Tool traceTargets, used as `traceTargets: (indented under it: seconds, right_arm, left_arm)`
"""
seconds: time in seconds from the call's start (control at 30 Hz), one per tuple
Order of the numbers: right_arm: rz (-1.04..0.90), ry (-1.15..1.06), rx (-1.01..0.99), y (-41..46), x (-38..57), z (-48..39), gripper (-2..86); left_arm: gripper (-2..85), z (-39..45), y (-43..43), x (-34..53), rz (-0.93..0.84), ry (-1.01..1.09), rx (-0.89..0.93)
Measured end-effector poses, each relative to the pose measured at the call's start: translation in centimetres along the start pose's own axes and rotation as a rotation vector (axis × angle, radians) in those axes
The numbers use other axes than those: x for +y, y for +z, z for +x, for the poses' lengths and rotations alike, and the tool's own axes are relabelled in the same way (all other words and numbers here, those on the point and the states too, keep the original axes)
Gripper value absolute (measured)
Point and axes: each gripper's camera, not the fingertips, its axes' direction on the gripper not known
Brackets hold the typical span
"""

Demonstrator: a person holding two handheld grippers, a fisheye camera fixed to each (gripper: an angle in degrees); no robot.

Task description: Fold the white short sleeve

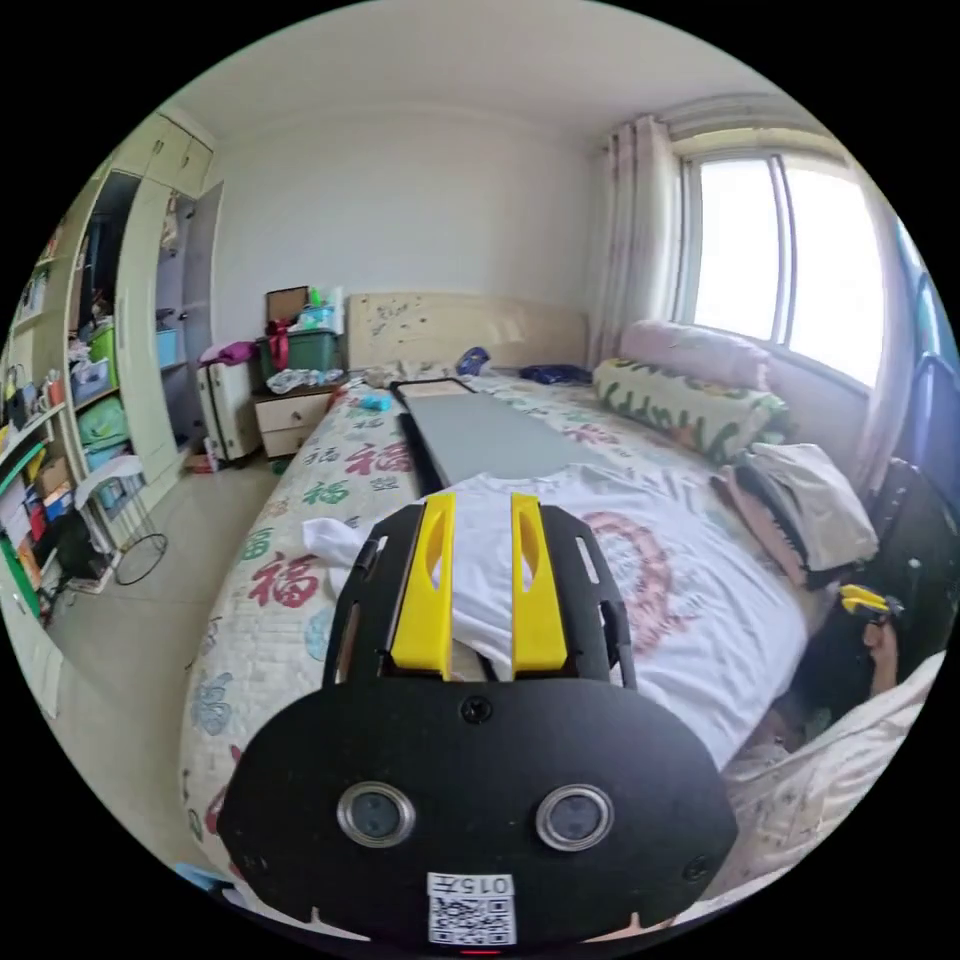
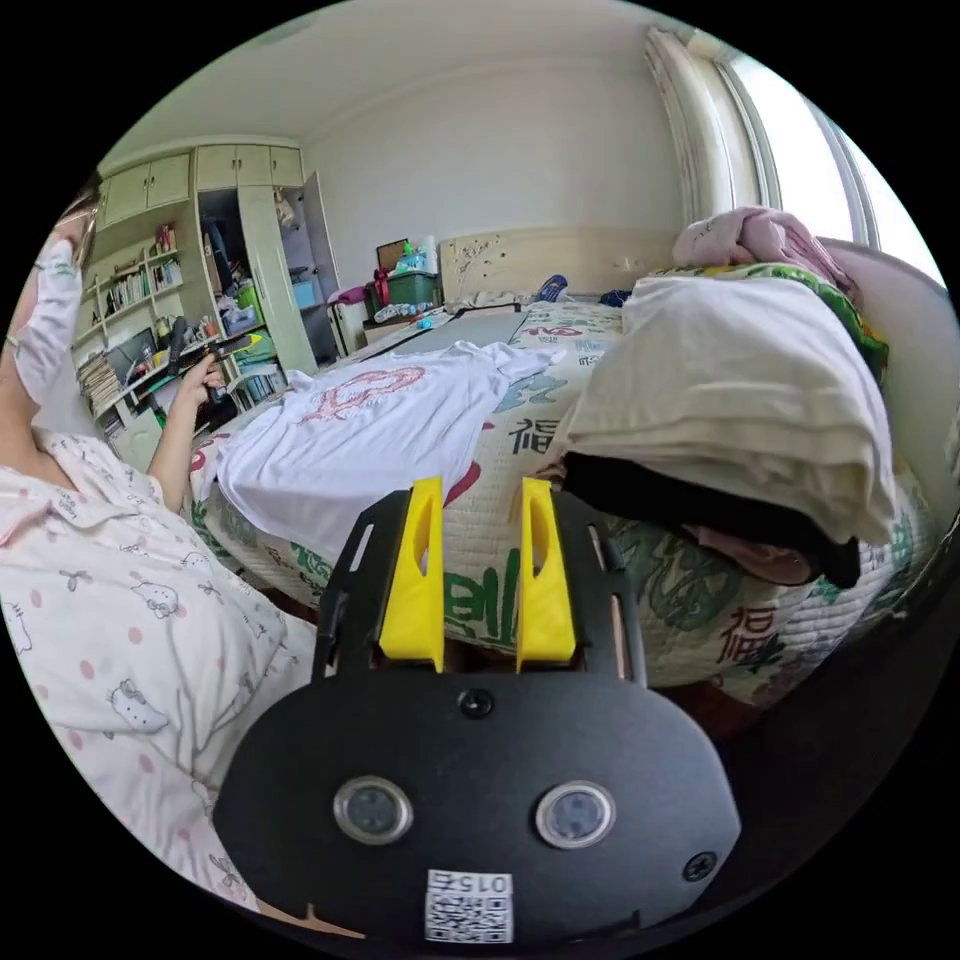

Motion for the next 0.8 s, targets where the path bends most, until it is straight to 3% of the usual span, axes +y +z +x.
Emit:
traceTargets:
  seconds: [0.07, 0.13, 0.2, 0.33, 0.47, 0.8]
  right_arm:
    - [-0.022, 0.037, -0.083, 3.1, 0.3, 2.3, 10.7]
    - [-0.052, 0.065, -0.206, 5.3, 0.0, 4.2, 12.0]
    - [-0.077, 0.085, -0.285, 6.7, -0.4, 6.0, 12.9]
    - [-0.129, 0.068, -0.356, 7.9, -1.1, 8.6, 15.4]
    - [-0.093, 0.060, -0.333, 7.0, -1.3, 9.9, 13.6]
    - [-0.129, 0.084, -0.412, 5.1, 1.3, 12.4, 12.3]
  left_arm:
    - [8.8, 2.4, -6.1, 4.4, 0.111, -0.002, 0.218]
    - [9.6, 3.3, -9.3, 8.8, 0.162, -0.048, 0.286]
    - [11.5, 4.0, -10.9, 13.2, 0.146, -0.088, 0.264]
    - [16.1, 3.9, -11.7, 22.1, -0.078, -0.183, 0.142]
    - [16.5, 4.1, -14.3, 27.2, -0.118, -0.156, 0.216]
    - [3.5, 1.7, -12.7, 26.8, -0.183, -0.153, 0.218]
